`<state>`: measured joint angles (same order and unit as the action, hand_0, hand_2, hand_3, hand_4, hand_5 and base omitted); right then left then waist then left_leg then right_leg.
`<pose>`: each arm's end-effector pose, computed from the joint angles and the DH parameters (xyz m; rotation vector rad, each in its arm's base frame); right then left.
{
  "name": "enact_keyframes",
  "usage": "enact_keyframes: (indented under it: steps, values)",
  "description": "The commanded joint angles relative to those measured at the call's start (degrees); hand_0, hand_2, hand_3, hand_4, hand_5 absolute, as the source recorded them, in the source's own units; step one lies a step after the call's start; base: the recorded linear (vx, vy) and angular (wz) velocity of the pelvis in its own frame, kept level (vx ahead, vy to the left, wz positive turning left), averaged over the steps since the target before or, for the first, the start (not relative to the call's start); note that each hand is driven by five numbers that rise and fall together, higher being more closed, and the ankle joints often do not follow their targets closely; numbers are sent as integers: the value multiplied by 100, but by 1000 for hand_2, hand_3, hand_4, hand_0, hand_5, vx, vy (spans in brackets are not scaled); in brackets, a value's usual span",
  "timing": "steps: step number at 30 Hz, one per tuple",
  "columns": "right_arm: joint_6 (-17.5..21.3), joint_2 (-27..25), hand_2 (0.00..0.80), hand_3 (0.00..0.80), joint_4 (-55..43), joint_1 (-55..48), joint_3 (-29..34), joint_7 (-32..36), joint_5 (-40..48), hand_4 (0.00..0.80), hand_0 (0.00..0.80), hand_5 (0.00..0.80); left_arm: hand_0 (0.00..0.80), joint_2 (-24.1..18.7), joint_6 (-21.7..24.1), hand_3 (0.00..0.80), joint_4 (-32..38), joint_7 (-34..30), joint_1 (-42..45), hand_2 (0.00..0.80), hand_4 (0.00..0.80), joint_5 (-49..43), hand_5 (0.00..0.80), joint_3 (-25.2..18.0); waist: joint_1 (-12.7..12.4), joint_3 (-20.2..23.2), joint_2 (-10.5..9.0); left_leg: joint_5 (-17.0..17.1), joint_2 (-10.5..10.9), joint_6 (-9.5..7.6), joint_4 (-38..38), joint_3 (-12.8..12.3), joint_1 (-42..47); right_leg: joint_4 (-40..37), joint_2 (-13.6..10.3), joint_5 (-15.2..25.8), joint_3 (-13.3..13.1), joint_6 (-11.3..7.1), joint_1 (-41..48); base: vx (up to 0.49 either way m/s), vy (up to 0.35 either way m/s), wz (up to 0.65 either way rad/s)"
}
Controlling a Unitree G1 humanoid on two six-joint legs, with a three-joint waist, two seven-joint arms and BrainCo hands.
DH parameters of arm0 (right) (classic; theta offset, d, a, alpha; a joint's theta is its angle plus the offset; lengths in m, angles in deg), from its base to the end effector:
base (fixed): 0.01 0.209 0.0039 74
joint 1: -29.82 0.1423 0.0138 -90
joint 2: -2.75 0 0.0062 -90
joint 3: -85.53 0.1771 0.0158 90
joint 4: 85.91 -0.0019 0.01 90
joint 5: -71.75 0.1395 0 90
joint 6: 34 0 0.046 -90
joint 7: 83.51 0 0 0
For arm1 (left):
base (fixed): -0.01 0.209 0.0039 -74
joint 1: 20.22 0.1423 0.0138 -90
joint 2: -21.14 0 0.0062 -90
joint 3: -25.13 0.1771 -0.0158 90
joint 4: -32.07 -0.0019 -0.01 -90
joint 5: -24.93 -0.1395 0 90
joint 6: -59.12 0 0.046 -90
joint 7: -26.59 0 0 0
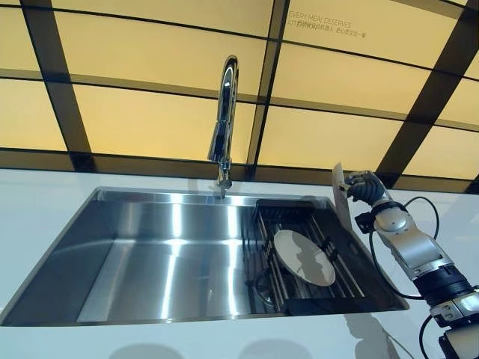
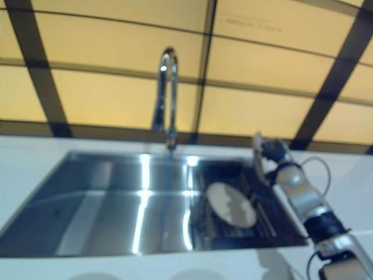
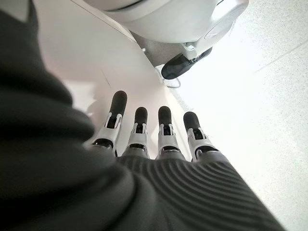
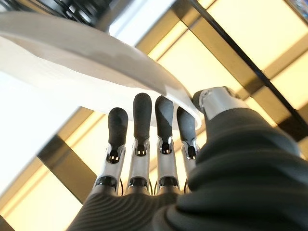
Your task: Take plates into dishwasher
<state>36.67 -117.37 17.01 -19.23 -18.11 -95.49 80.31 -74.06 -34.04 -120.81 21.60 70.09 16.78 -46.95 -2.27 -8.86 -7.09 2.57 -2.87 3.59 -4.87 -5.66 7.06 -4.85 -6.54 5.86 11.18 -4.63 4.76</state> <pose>0.3014 -0.2391 0.2116 -0.6875 -0.1625 -0.2597 0.0875 0.2487 -0.0967 0.5829 1.2193 -0.2153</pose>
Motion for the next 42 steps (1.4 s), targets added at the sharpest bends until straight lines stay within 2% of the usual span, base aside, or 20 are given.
enact_keyframes:
  steps: [1, 14, 21, 26, 30, 33, 34, 35, 37, 42]
  values:
    - [330, -482, 800, 800, -280, 625, 249, -277, -197, 800, 800, 800, 0, 84, 145, 0, -289, 8, -179, 0, 0, -113, 0, 265, -20, 221, 1, -552, 359, -461, 18, -13, -29, 229, 238, -368, -259, -194, 16, -13, 13, -6]
    - [572, -618, 800, 800, -621, 455, 459, -286, 175, 800, 800, 800, 0, 144, 202, 0, -353, 54, -145, 0, 0, -22, 0, 199, 68, 276, 6, -584, 392, -486, 11, -55, 4, 222, 231, -344, -317, -212, -6, -6, 17, -2]
    - [684, -1007, 800, 800, -843, 13, 870, -195, 253, 800, 800, 800, 0, 122, 297, 0, -436, 52, -23, 0, 0, -18, 0, 160, 199, 233, 13, -649, 424, -560, 94, -163, 31, 378, 174, -296, -419, -281, -129, -14, 73, -4]
    - [754, -1493, 800, 800, -856, -353, 1220, -109, 297, 800, 800, 800, 0, 32, 319, 0, -444, 72, 87, 0, 0, -104, 0, 124, 336, 174, -69, -709, 429, -601, 169, -252, 19, 469, 154, -141, -554, -401, -330, -10, 70, -22]
    - [897, -1865, 800, 800, -780, -670, 1619, -100, 724, 800, 800, 800, 0, -103, 275, 0, -442, 102, 165, 0, 0, -113, 0, 68, 512, 67, -234, -754, 374, -549, 212, -457, 78, 415, 160, 269, -464, -597, -668, -13, 30, -42]
    - [913, -2000, 800, 800, -836, -863, 1825, -153, 893, 800, 800, 800, 0, -171, 200, 0, -447, 136, 164, 0, 0, -115, 0, 26, 627, -11, -267, -751, 307, -567, 230, -540, 110, 618, 169, 401, -517, -669, -962, -56, 19, -101]
    - [924, -2026, 800, 800, -851, -939, 1897, -174, 953, 800, 800, 800, 0, -207, 151, 0, -469, 146, 134, 0, 0, -75, 0, 8, 653, -22, -279, -744, 265, -574, 244, -620, 106, 741, 117, 413, -445, -664, -1009, -156, -12, -72]
    - [1030, -2085, 800, 800, -867, -1101, 2042, -242, 1101, 800, 800, 800, 0, -267, 107, 0, -511, 153, 89, 0, 0, -27, 0, -86, 671, -37, -276, -742, 168, -583, 278, -801, 87, 938, 9, 366, -315, -637, -966, -174, -30, -35]
    - [1080, -2139, 800, 800, -907, -1322, 2256, -243, 1245, 800, 800, 800, 0, -323, 83, 0, -533, 140, 42, 0, 0, 12, 0, -143, 680, -7, -265, -710, 71, -601, 299, -974, 11, 1103, -123, 303, -241, -599, -869, -176, -50, -42]
    - [1151, -2220, 800, 800, -958, -1751, 2610, -175, 1366, 800, 800, 800, 0, -382, 83, 0, -576, 93, -48, 0, 0, 56, 0, -141, 682, 130, -224, -667, -111, -568, 320, -1204, -123, 1071, -311, 60, -230, -558, -483, -114, -83, -58]
